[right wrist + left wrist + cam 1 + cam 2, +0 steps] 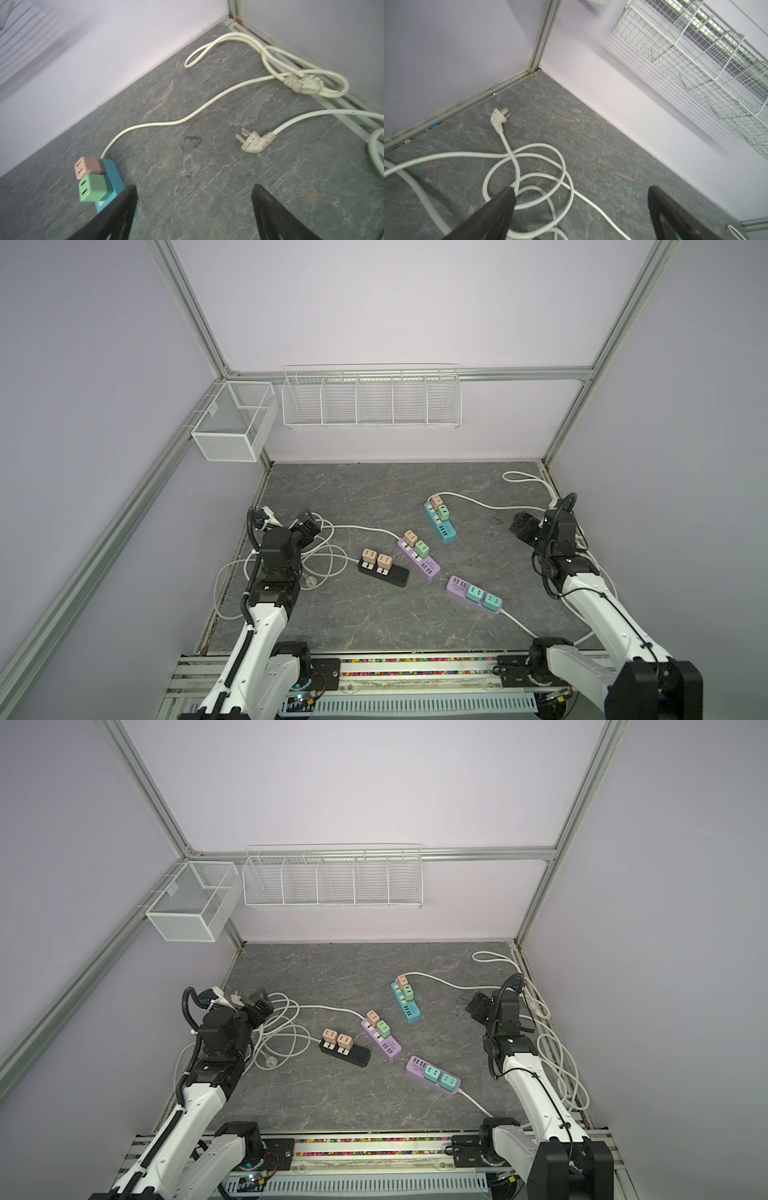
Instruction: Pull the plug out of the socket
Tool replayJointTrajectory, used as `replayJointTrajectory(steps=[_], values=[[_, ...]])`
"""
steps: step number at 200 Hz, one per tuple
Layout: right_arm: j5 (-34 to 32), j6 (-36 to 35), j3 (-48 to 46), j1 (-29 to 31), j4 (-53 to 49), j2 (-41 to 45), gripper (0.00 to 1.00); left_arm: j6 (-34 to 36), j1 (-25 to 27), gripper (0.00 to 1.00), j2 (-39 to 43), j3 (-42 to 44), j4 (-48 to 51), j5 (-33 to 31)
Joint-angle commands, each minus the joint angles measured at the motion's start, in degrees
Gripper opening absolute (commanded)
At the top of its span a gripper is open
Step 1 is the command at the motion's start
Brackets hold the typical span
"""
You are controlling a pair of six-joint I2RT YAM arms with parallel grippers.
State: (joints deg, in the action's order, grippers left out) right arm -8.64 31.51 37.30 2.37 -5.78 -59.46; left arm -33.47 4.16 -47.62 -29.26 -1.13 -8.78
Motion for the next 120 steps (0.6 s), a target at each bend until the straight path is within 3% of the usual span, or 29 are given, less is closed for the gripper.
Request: replayJointTrajectory(steps=[1, 64, 120], values=[[8.53, -0.90, 2.60, 2.57, -4.13, 1.07, 0.89, -3.64, -0.16, 0.99, 2.69, -0.48, 6.25, 7.48], [15.51, -6.52, 8.52, 14.09, -12.69, -0.29, 0.88, -6.30, 0.72, 1.00, 9.78, -1.15, 17.63, 14.34], [18.16, -8.87, 11.33, 26.10, -16.53, -2.62, 0.88, -9.23, 8.38, 0.99, 13.72, -0.96, 25.09, 13.33]])
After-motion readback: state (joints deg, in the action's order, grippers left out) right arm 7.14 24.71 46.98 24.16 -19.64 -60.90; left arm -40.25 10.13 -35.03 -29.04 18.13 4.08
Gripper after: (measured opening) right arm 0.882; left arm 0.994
